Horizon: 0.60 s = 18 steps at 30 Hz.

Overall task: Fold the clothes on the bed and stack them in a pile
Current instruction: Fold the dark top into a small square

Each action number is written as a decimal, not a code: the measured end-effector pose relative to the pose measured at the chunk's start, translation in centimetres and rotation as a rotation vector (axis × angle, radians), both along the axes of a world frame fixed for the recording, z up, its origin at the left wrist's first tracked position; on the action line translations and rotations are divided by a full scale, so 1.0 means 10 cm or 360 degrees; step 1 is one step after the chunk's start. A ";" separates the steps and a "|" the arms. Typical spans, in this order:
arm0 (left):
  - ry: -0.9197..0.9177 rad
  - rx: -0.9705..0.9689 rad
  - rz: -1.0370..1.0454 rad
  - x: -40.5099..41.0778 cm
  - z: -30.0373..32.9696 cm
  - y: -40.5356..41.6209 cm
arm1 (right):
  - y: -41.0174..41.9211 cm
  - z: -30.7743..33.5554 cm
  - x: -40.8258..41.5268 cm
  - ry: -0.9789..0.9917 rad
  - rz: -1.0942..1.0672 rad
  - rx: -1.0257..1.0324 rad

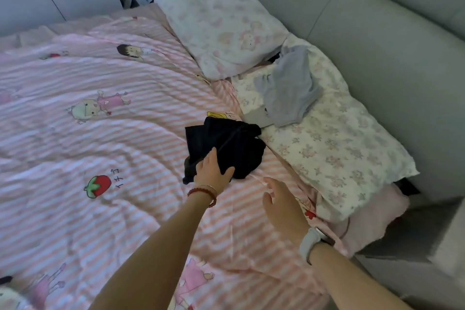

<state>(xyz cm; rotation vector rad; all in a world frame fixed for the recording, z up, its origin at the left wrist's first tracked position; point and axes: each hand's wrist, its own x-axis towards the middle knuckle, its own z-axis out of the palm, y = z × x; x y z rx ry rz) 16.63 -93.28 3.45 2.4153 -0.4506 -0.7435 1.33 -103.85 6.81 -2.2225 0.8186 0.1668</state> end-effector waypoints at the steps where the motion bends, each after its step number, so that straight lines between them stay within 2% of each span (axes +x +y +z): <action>1: 0.0083 0.0048 0.0033 0.03 -0.08 -0.12 | -0.07 -0.08 0.04 0.0011 0.0007 0.0017; 3: 0.0132 0.0085 0.0136 0.05 -0.20 -0.27 | -0.21 -0.19 0.10 0.0011 0.0019 0.0046; 4: 0.0099 0.0002 0.0207 0.05 -0.21 -0.31 | -0.27 -0.22 0.14 -0.0012 0.0012 0.0053; 7: 0.0149 -0.0626 0.0390 -0.06 -0.07 -0.16 | -0.39 -0.26 0.30 -0.0123 0.0088 -0.0068; 9: 0.0178 -0.0909 0.0434 -0.16 0.13 0.12 | -0.44 -0.26 0.46 -0.0134 0.0302 -0.0248; 12: 0.0155 -0.1038 0.0667 -0.33 0.40 0.68 | -0.36 -0.22 0.70 0.0034 0.0858 -0.0522; 14: -0.0010 -0.0937 0.0978 -0.42 0.57 1.05 | -0.11 -0.18 0.74 -0.0010 0.1160 -0.0357; 16: -0.0208 -0.0761 0.1280 -0.48 0.70 1.40 | 0.27 -0.05 0.66 -0.0060 0.1230 0.0100; 18: -0.0345 -0.0616 0.1539 -0.58 0.78 1.77 | 0.63 0.04 0.55 -0.0077 0.1215 0.0360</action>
